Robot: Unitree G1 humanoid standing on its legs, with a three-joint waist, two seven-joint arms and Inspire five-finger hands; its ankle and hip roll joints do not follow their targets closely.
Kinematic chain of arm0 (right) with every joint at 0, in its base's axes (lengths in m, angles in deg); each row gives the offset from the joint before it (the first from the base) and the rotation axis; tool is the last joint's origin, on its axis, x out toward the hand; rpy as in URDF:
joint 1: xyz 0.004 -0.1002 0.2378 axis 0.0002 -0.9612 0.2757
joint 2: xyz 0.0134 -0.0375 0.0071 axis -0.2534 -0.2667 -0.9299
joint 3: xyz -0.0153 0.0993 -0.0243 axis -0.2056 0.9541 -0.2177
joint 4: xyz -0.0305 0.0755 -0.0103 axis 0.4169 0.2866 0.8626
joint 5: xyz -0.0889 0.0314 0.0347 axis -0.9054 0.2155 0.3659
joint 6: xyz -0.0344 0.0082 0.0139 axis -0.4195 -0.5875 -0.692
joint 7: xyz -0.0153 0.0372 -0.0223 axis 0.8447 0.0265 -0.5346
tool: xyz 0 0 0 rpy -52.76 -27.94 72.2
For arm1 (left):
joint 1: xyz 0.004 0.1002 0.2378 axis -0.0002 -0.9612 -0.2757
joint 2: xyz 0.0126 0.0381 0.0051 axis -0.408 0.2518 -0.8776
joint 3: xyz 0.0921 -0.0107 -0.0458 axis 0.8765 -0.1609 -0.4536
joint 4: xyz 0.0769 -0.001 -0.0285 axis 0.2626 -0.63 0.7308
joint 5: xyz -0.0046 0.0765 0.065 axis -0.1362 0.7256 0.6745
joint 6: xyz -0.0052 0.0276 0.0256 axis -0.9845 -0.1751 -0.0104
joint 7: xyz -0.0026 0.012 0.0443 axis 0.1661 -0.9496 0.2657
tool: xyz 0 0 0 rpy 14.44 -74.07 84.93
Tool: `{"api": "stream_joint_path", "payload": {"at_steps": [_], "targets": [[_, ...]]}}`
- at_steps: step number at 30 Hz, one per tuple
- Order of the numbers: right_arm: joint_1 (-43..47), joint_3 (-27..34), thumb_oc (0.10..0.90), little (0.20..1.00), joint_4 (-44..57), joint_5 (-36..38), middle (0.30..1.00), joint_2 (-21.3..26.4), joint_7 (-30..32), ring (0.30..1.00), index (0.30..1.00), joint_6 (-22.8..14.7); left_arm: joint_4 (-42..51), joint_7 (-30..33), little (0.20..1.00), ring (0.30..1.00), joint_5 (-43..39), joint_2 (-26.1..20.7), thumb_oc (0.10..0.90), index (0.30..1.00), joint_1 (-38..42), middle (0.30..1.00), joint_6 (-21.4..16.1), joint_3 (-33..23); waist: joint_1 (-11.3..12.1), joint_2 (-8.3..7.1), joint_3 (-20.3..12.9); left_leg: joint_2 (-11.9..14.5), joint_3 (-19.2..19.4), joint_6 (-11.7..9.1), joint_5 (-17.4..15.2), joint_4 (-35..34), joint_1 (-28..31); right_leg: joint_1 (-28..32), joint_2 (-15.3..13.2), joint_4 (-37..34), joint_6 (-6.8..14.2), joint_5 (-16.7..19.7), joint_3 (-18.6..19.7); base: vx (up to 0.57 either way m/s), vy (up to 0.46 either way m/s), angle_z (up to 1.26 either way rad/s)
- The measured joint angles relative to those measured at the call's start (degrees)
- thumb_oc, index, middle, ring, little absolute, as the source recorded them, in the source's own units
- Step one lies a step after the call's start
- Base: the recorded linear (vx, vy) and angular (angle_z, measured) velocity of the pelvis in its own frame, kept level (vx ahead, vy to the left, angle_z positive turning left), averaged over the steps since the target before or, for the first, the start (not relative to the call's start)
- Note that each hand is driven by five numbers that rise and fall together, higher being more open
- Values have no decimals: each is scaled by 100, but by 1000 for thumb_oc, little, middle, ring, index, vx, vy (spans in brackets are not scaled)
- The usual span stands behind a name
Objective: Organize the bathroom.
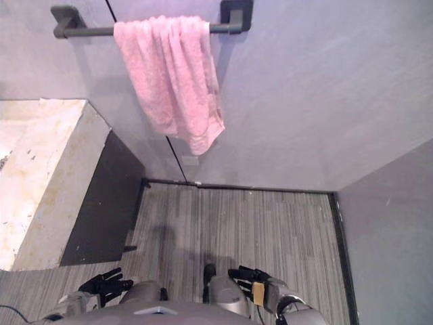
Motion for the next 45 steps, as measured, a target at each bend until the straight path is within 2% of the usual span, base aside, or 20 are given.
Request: {"api": "stream_joint_path", "payload": {"at_steps": [2, 4, 6, 12, 15, 16, 19, 24, 25, 27, 28, 30, 32, 34, 35, 37, 39, 40, 41, 45], "targets": [[58, -13, 800, 900, -107, -1, 900, 63, 1, 900, 900, 83, 72, -126, 900, 900, -27, 76, 800, 900, -14, 900, -14, -1, 64, 70, 26, -202, -48, 54, -110, -2090, -73, 82, 111, -308, 570, 225, 303, 152, 58, -47], [49, -12, 800, 900, -178, 14, 900, 62, -4, 900, 900, 83, 69, -154, 900, 900, -43, 90, 800, 900, -22, 900, -35, 2, 74, 134, 30, -227, -459, -93, 164, -3188, -103, 191, 316, -474, 598, 257, 481, 120, 31, -58], [67, -13, 800, 900, -174, 2, 900, 120, -10, 900, 900, 78, 82, -228, 900, 900, -66, 111, 800, 900, 38, 900, -190, -203, 10, 159, 233, -212, -803, -86, 401, -2952, -352, 296, 499, -493, 546, 303, 636, 122, 14, -67], [-248, -139, 800, 900, -332, -64, 900, 320, -9, 900, 900, 98, 23, -163, 900, 900, 165, 110, 800, 900, 54, 900, -184, -206, -182, 274, 399, -70, -556, -60, 418, -2981, 41, 365, 510, -489, 567, 316, 825, 52, 43, -19], [-319, -138, 800, 900, -385, -73, 900, 349, -14, 900, 900, 217, 19, -164, 900, 900, 157, 155, 800, 900, 114, 900, -178, -101, -181, 440, 712, -17, -522, -90, 490, -3329, 523, 232, 510, -443, 595, 313, 855, 2, 31, -5], [-324, -138, 800, 900, -366, -73, 900, 371, -14, 900, 900, 215, 21, -162, 900, 900, 150, 175, 800, 900, 126, 900, -178, -17, -185, 528, 802, -14, -503, -71, 708, -3382, 680, 186, 517, -388, 649, 276, 857, 0, 0, 0], [-250, -136, 800, 900, -319, -74, 900, 367, 1, 900, 900, 191, 21, -162, 900, 900, 145, 213, 800, 900, 215, 900, -196, 19, -128, 621, 990, -115, -496, -65, 728, -3324, 703, 157, 398, -275, 763, 200, 842, 40, -14, -1], [-259, -115, 800, 900, -329, -63, 900, 405, 103, 900, 900, 184, 9, -156, 900, 900, 161, 222, 800, 900, 211, 900, -205, 22, -31, 661, 1028, -279, -384, -70, 731, -3048, 691, 151, 204, -115, 608, -31, 863, 58, -25, -6], [-262, -111, 800, 900, -327, -59, 900, 415, 106, 900, 900, 171, 9, -158, 900, 900, 169, 225, 800, 900, 212, 900, -202, 23, -31, 666, 1041, -306, -372, -114, 761, -2992, 683, 142, 177, -42, 574, -51, 870, 27, -42, -4], [-256, -73, 800, 900, -268, -22, 900, 408, 112, 900, 900, 62, 19, -158, 900, 900, 198, 225, 800, 900, 312, 900, -228, 27, -73, 604, 1021, -511, -359, -597, 1152, -2827, 362, -230, -41, 370, 406, -150, 790, 43, -23, 19], [-256, -52, 800, 900, -210, 18, 900, 417, 115, 900, 900, 44, 25, -163, 900, 900, 229, 225, 800, 900, 359, 900, -252, 31, -133, 587, 1029, -577, -316, -602, 1240, -2662, 159, -348, -126, 429, 392, -141, 740, 79, 26, 34], [-265, -1, 800, 900, -208, 143, 900, 434, 163, 900, 900, 32, 29, -156, 900, 900, 246, 212, 800, 900, 346, 900, -243, 69, -209, 673, 1035, -541, -49, -156, 665, -2272, -5, -306, -74, 397, 456, -95, 701, 88, 48, 17], [-297, 104, 800, 900, -207, 165, 900, 449, 210, 900, 900, -8, 18, -170, 900, 900, 405, 213, 800, 900, 234, 900, -239, 201, -252, 745, 1014, -536, -62, 92, 430, -2620, 263, -324, 4, 508, 480, -138, 774, 75, 76, -15], [-138, 85, 800, 900, -208, 107, 900, 418, 234, 900, 900, -74, 108, -170, 900, 900, 406, 211, 800, 900, 35, 900, -232, 276, -282, 729, 1039, -712, -773, 209, 212, -2880, 563, -546, 199, 635, 844, -48, 1092, 17, 47, -97], [-9, 94, 800, 900, -171, 128, 900, 438, 225, 900, 900, -206, 113, -166, 900, 900, 409, 212, 800, 900, -7, 900, -171, 271, -131, 742, 1048, -648, -917, 543, 109, -3225, 792, -879, 397, 1031, 833, -127, 1349, 0, 30, -137], [77, 91, 800, 900, -127, 106, 900, 321, 208, 900, 900, -297, 110, -135, 900, 900, 430, 82, 800, 900, 79, 900, -144, 276, -45, 508, 1195, -728, -668, 618, 100, -3226, 781, -1247, 402, 1617, 1138, -29, 1193, 12, -26, -99], [108, 87, 800, 900, -139, 101, 900, 268, 195, 900, 900, -324, 151, -116, 900, 900, 434, 33, 800, 900, 110, 900, -164, 270, -15, 451, 1285, -662, -530, 701, 69, -3083, 718, -1418, 259, 1947, 1258, 23, 870, 36, -82, -47], [120, 85, 800, 900, -135, 88, 900, 277, 179, 900, 900, -321, 139, -75, 900, 900, 411, 85, 800, 900, 169, 900, -200, 256, -22, 500, 1360, -610, -455, 708, 37, -3027, 696, -1672, 126, 2369, 1113, -120, 638, 107, -213, -29], [80, 25, 800, 900, -147, -85, 900, 249, 164, 900, 900, -303, 139, -40, 900, 900, 393, 146, 800, 900, 188, 900, -277, 241, -1, 532, 1407, -627, -346, 706, -74, -2942, 661, -1785, -294, 2317, 993, -228, 583, 115, -226, -33], [57, -242, 800, 900, -141, -120, 900, 157, 134, 900, 900, -298, 116, -20, 900, 900, 355, 145, 800, 900, 282, 900, -300, 251, -65, 532, 1544, -723, -475, 628, -87, -2696, 437, -1707, -912, 1172, 1240, -94, 1256, 135, -235, 1]]}}
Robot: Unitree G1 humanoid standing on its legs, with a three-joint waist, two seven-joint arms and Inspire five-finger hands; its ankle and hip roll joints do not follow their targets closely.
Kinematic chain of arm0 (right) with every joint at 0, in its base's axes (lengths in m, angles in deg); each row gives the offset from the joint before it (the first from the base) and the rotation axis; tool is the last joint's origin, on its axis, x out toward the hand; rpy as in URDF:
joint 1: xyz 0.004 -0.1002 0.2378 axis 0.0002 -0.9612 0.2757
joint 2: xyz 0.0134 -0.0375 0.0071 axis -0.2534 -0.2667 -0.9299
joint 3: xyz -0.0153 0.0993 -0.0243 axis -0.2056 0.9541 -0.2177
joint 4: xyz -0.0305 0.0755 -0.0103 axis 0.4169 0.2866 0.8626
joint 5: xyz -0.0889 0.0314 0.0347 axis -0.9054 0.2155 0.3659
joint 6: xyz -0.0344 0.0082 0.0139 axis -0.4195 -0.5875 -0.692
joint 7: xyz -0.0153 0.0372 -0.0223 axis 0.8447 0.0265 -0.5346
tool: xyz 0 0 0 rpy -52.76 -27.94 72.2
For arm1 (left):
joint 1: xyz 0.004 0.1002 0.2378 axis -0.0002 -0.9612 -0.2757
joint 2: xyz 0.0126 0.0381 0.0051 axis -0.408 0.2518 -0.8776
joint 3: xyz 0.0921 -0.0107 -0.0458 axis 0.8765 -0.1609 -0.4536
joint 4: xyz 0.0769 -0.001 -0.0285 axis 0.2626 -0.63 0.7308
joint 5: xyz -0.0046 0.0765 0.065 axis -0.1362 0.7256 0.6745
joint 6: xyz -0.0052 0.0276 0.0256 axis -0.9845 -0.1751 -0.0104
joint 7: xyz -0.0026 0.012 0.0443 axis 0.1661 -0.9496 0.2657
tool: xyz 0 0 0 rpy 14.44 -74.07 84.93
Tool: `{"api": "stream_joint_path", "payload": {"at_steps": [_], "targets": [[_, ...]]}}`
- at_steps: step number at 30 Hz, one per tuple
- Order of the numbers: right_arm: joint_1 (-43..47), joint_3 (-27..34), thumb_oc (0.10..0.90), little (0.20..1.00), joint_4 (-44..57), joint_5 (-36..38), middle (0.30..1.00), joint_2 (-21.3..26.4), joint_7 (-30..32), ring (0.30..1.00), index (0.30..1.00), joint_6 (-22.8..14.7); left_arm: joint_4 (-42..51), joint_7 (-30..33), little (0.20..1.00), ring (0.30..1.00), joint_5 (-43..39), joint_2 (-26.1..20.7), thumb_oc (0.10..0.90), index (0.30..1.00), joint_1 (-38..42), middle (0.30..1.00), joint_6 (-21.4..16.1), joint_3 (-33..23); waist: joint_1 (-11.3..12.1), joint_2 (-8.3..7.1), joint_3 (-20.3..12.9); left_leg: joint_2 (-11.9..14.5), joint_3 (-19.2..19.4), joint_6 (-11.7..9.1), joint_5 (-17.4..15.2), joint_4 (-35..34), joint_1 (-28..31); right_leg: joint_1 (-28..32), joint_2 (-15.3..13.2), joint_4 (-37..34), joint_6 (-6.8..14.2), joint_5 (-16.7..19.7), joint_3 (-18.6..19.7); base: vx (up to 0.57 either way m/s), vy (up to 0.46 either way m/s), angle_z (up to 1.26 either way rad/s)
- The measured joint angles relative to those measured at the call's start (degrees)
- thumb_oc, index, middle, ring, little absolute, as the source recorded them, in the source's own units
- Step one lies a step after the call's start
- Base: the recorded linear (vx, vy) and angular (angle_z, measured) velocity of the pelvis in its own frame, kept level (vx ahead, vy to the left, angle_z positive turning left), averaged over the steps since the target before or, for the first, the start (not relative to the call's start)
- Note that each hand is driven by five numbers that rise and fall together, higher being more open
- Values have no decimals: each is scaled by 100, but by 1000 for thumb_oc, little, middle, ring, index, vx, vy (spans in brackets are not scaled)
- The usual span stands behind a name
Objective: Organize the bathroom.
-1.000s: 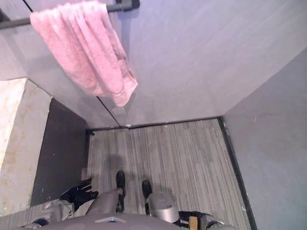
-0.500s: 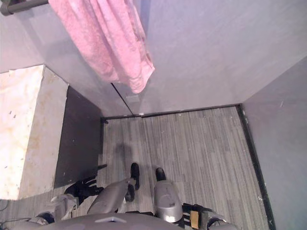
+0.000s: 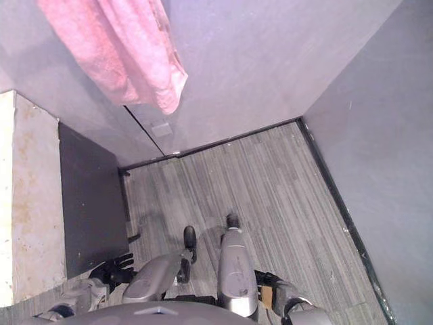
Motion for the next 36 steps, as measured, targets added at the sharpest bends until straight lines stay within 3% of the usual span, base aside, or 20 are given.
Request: {"api": "stream_joint_path", "payload": {"at_steps": [3, 4, 5, 10, 16, 18, 21, 26, 32, 36], "targets": [[-160, -125, 800, 900, -15, 1, 900, -51, -68, 900, 900, 131, 93, 13, 900, 900, 0, -23, 800, 900, -36, 900, 10, -13, 11, -84, -13, 29, -233, -90, -145, 173, -4, 525, 23, -391, -86, 55, -257, 112, -176, 60], [-189, -114, 800, 900, -2, 11, 900, -50, -47, 900, 900, 156, 247, 29, 900, 900, -1, -28, 800, 900, -79, 900, 13, 30, 58, -85, -18, 155, -409, -171, -193, 199, -44, 700, 74, -613, -52, 446, -513, 103, -177, 82], [-184, -102, 800, 900, 5, 10, 900, -46, -49, 900, 900, 147, 250, 30, 900, 900, -28, -62, 800, 900, -97, 900, 30, 21, 73, -83, -21, 262, -398, -196, -171, 145, -23, 771, 117, -727, -85, 570, -694, 68, -115, 71], [-182, -102, 800, 900, -16, 2, 900, 149, -23, 900, 900, 131, 221, 27, 900, 900, -41, -21, 800, 900, -253, 900, -2, -16, 210, 58, -119, 771, -327, -427, 139, -274, 210, 960, 485, -885, -411, 569, -1054, 112, -28, 21], [-464, -103, 800, 900, -2, -2, 900, 303, -10, 900, 900, 103, 32, 184, 900, 900, -43, 23, 800, 900, -305, 900, -129, -64, 196, 85, -589, 839, -212, -560, 228, -533, 492, 1255, 520, -1123, -425, 560, -1138, 119, 19, 5], [-572, -103, 800, 900, 11, -17, 900, 295, -29, 900, 900, 94, 485, 432, 900, 900, -26, -48, 800, 900, -323, 900, -179, -198, 211, 22, -819, 810, -215, -571, 223, -586, 582, 1402, 492, -1230, -420, 597, -1153, 191, 13, 9], [-753, -102, 800, 900, 434, -9, 900, 390, 11, 900, 900, 68, 1440, 661, 900, 900, 19, -441, 800, 900, -349, 900, -162, -292, 220, -43, -974, 796, -238, -540, 190, -672, 677, 1505, 472, -1273, -381, 597, -1182, 130, -42, 5], [-1152, 134, 800, 900, 2509, 17, 900, 942, 242, 900, 900, 11, 3694, 480, 900, 900, 412, -2101, 800, 900, -477, 900, 119, -447, 186, -95, -1048, 804, -259, -520, 176, -711, 710, 1597, 492, -1395, -351, 708, -1165, 108, -96, -2], [-658, 186, 800, 900, 3088, 8, 900, 1575, 313, 900, 900, 60, 4239, -49, 900, 900, 560, -2780, 800, 900, 15, 900, 276, -413, 214, -20, -1289, 847, -334, -582, 240, -743, 672, 1738, 537, -1704, -355, 880, -1280, 43, -71, 10], [-285, -20, 800, 900, 3642, -4, 900, 1934, 318, 900, 900, 124, 4670, -116, 900, 900, 754, -2902, 800, 900, 142, 900, 328, -24, 212, -135, -1257, 856, -358, -651, 328, -742, 676, 1830, 551, -1900, -374, 993, -1319, 48, -30, 5]]}}
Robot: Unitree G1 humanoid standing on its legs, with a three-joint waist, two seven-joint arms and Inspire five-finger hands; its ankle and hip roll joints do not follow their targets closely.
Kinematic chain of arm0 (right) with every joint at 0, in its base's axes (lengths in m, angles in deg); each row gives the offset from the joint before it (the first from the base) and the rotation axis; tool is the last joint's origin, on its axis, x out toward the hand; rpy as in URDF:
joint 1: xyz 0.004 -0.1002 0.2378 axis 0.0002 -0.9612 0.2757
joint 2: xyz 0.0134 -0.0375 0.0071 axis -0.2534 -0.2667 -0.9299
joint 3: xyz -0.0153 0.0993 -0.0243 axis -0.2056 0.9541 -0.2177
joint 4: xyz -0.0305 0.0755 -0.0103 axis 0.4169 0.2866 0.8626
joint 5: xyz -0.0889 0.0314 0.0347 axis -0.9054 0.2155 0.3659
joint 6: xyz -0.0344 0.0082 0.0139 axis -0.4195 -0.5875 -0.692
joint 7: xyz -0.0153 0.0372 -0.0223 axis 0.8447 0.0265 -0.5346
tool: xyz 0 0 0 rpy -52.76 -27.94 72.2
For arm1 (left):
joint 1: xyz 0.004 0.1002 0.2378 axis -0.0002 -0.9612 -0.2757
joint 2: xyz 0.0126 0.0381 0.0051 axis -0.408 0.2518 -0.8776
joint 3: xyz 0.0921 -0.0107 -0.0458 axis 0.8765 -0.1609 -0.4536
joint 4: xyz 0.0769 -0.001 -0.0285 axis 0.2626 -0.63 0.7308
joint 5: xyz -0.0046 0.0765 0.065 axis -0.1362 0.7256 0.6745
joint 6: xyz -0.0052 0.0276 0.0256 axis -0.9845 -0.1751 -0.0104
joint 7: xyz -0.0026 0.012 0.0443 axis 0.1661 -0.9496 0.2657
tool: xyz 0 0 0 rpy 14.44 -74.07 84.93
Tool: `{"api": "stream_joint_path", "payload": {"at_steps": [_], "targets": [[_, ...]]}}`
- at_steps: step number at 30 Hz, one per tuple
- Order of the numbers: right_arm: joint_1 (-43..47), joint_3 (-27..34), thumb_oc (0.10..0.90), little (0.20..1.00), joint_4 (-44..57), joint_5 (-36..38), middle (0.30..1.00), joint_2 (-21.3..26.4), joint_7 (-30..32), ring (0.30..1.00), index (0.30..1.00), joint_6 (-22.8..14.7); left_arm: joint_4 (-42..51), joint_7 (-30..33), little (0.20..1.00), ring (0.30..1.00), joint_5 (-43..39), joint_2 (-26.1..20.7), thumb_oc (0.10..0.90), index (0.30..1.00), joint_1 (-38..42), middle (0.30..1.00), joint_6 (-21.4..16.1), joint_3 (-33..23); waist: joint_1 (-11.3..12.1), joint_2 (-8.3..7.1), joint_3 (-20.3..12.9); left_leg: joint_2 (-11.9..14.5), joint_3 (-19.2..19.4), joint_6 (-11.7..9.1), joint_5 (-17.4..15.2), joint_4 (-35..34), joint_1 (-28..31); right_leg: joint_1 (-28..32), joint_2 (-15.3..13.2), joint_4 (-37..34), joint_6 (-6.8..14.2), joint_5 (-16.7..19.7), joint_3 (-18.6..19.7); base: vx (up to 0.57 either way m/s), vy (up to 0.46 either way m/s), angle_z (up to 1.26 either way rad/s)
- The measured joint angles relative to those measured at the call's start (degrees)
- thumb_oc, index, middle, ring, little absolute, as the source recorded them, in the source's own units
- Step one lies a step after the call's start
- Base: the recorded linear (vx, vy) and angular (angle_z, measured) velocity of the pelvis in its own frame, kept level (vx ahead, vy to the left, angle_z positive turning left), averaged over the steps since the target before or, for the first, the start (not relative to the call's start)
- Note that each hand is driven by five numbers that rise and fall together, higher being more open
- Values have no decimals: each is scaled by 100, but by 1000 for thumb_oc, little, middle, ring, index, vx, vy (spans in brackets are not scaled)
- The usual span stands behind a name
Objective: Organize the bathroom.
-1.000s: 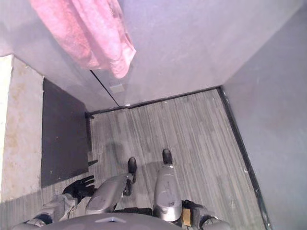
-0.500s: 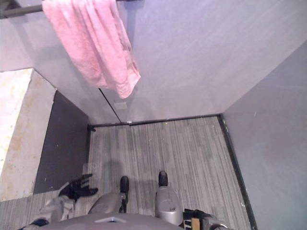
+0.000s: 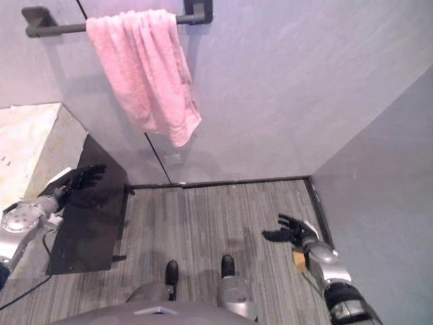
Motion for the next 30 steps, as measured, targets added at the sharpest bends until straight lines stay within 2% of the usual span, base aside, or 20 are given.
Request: {"api": "stream_joint_path", "payload": {"at_steps": [3, 5, 8, 11, 12, 16, 18, 23, 27, 30], "targets": [[57, -28, 800, 900, 823, -6, 900, 108, -51, 900, 900, -105, 54, 137, 900, 900, -51, 103, 800, 900, 108, 900, 45, 31, -22, -90, 57, 0, 12, -7, 4, -15, 39, 122, 12, -184, 21, 81, 12, 66, -11, -3], [77, 10, 800, 900, 1455, -58, 900, 91, -136, 900, 900, -444, 167, 381, 900, 900, -72, 333, 800, 900, 107, 900, 37, -81, -15, -136, 75, 4, 23, -17, 10, -58, 99, 208, 16, -294, 9, 136, 22, 41, -24, -2], [384, -66, 800, 900, 2084, -230, 900, 87, -150, 900, 900, -490, 526, 606, 900, 900, -70, 624, 800, 900, 122, 900, 20, -284, 18, -156, 94, 19, 18, -41, 27, -129, 103, 209, 32, -298, 6, 144, 15, 0, 0, 0], [985, -172, 800, 900, 2430, -430, 900, 84, -171, 900, 900, -561, 781, 621, 900, 900, -71, 628, 800, 900, 399, 900, -126, -280, 90, -209, 135, 50, 11, -56, 37, -129, 83, 195, 59, -297, 1, 147, 14, 14, -6, 1], [1489, -268, 800, 900, 2450, -584, 900, 88, -152, 900, 900, -507, 913, 627, 900, 900, -70, 627, 800, 900, 614, 900, -140, -294, 165, -213, 144, 60, 3, -65, 34, -131, 59, 185, 71, -297, -7, 153, 9, 46, -7, 3], [2481, -573, 800, 900, 2650, -1120, 900, 90, 26, 900, 900, -495, 968, 691, 900, 900, -71, 595, 800, 900, 1183, 900, -461, -284, 229, -219, 152, 82, -19, -99, 58, -161, 45, 167, 85, -296, -29, 169, -28, 62, -7, 4], [2935, -856, 800, 900, 2653, -1250, 900, 121, 85, 900, 900, -327, 927, 698, 900, 900, -73, 491, 800, 900, 1463, 900, -466, -274, 266, -226, 155, 82, -19, -108, 64, -163, 39, 166, 84, -296, -30, 170, -46, 67, -5, 3], [3649, -1374, 800, 900, 2650, -1577, 900, 151, 314, 900, 900, 12, 879, 761, 900, 900, -104, 279, 800, 900, 2041, 900, -545, -259, 320, -231, 158, 94, -31, -161, 101, -213, 61, 227, 76, -299, -49, 157, -133, 89, -12, 13], [4027, -1542, 800, 900, 2638, -1703, 900, 177, 442, 900, 900, 160, 755, 796, 900, 900, -152, 40, 800, 900, 2452, 900, -562, -211, 358, -242, 166, 104, -40, -179, 127, -208, 34, 241, 82, -299, -55, 143, -150, 49, -16, 14], [4342, -1762, 800, 900, 2640, -1836, 900, 293, 512, 900, 900, 321, 510, 836, 900, 900, -309, -83, 800, 900, 2810, 900, -561, -186, 378, -298, 207, 117, -45, -198, 136, -217, -17, 239, 88, -302, -54, 115, -171, 67, -30, 8]]}}
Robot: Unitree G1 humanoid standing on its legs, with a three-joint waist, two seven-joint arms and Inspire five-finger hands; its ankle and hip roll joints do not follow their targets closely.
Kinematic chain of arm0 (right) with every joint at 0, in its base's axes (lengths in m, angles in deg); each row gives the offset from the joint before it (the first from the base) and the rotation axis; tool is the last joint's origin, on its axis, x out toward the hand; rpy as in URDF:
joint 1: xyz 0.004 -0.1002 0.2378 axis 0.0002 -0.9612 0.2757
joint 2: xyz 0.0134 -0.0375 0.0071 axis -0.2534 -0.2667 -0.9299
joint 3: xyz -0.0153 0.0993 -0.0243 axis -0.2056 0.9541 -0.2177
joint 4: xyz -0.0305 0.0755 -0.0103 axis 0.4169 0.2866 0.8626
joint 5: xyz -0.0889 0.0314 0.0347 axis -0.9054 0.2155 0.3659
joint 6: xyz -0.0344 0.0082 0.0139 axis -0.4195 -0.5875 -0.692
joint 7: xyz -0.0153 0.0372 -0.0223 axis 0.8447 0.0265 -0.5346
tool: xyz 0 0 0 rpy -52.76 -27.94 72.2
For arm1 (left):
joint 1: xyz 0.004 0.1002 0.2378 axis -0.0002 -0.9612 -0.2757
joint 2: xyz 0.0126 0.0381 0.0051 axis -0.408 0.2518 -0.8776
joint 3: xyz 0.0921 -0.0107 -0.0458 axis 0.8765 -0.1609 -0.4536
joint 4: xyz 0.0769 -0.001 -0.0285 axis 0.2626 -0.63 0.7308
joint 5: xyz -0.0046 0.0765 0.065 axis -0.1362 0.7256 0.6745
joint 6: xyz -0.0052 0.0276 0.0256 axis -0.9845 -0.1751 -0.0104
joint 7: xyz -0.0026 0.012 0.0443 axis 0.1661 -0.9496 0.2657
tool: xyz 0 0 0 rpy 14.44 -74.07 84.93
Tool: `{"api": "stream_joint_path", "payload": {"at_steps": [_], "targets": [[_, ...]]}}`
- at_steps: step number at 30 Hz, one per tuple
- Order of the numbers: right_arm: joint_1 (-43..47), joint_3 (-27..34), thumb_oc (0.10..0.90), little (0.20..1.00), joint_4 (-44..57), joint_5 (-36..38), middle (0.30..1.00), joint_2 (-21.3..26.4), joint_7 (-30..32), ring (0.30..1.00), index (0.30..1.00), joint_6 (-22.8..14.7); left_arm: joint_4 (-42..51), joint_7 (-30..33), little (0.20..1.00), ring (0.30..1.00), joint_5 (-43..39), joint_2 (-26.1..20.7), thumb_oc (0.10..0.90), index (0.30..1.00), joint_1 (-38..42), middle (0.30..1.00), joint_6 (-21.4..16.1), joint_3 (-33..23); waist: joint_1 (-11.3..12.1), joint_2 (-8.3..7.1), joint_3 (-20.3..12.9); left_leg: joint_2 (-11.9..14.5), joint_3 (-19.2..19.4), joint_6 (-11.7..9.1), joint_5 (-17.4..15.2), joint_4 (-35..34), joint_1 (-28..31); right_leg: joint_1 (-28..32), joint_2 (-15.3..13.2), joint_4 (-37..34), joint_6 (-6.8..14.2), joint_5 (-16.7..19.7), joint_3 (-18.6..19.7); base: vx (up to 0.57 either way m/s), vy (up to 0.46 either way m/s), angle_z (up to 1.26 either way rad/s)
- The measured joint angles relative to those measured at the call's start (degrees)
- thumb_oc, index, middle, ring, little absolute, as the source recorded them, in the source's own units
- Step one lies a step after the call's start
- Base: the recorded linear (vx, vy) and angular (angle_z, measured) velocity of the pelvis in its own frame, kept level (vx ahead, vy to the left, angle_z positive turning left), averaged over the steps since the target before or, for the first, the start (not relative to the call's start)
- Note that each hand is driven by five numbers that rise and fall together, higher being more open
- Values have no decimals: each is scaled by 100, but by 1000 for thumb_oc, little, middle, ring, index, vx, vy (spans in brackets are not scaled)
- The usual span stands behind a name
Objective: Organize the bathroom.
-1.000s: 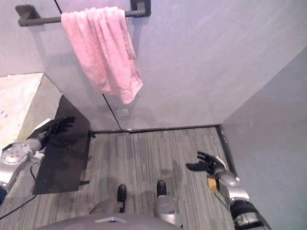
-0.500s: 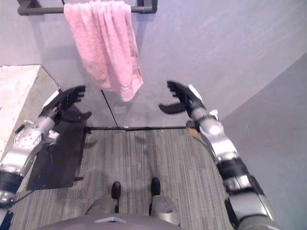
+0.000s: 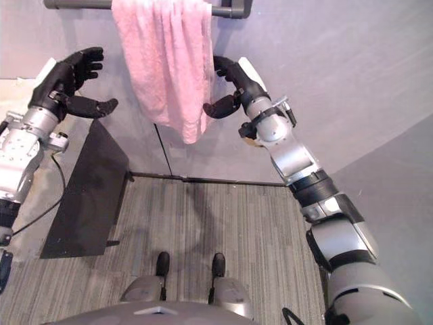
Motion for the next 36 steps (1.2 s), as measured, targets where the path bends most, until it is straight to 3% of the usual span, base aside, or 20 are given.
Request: {"api": "stream_joint_path", "payload": {"at_steps": [14, 19, 23, 28, 36], "targets": [[170, -169, 800, 900, 215, -116, 900, 32, 106, 900, 900, 326, -171, -526, 900, 900, -670, 125, 800, 900, 239, 900, 24, 578, -193, -55, 28, 2, 16, 8, 55, -109, 6, -1, -21, 2, -2, 1, -40, 41, -5, 3], [355, -434, 800, 900, 202, -36, 900, 24, 103, 900, 900, 584, -931, -563, 900, 900, -668, 179, 800, 900, 875, 900, 67, 1028, -306, -53, 28, 3, 41, 1, 88, -109, 5, -2, -22, 2, -2, 2, -29, 0, 0, 0], [484, -472, 800, 900, 83, 582, 900, 7, 96, 900, 900, 1043, -1028, -523, 900, 900, -668, 216, 800, 900, 1256, 900, 65, 1177, -401, -53, 28, 5, 51, -3, 93, -110, 9, -1, -21, 2, -5, 5, -24, 0, 0, 0], [882, -526, 800, 900, -931, 1713, 900, -190, 133, 900, 900, 1626, -1301, -445, 900, 900, -664, 258, 800, 900, 1640, 900, 62, 1417, -392, -53, 27, 10, 61, -14, 104, -92, 6, 6, -19, 2, -14, 15, -25, 2, -6, 0], [1040, -530, 800, 900, -2034, 2781, 900, -829, 448, 900, 900, 1707, -1701, -427, 900, 900, -658, 362, 800, 900, 2055, 900, 62, 1744, -347, -55, 26, 18, 62, -36, 148, -83, 1, 20, -15, 2, -22, 26, -78, 14, -30, 4]]}}
